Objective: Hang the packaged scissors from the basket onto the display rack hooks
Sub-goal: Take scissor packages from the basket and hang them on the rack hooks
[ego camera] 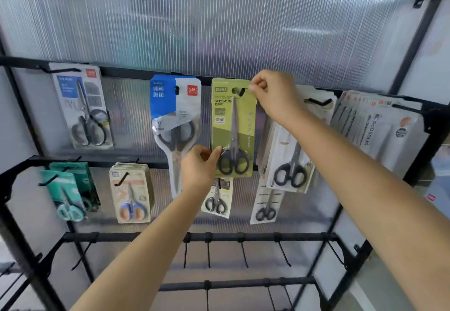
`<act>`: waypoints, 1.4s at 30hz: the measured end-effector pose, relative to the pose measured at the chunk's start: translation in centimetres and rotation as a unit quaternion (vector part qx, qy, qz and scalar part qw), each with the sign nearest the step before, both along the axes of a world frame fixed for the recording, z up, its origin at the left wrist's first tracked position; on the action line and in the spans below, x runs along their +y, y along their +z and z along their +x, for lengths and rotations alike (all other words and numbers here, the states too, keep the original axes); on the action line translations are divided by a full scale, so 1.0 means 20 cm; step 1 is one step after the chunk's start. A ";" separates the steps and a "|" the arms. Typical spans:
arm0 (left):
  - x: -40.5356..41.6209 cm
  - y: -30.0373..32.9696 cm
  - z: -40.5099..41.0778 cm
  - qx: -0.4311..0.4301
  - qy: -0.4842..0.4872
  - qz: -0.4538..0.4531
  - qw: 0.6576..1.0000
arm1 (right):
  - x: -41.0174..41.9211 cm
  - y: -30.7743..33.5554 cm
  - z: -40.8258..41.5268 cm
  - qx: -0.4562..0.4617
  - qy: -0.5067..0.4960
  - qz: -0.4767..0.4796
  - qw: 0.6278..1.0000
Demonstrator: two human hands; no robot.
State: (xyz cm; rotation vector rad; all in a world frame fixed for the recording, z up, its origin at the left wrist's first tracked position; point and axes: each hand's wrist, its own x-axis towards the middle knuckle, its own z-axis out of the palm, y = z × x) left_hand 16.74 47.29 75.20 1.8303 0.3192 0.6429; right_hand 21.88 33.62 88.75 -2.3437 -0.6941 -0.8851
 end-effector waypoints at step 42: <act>-1.76 -1.51 -1.72 0.091 -0.677 0.471 0.557 | -1.48 -2.11 -2.73 0.400 -0.601 0.056 0.689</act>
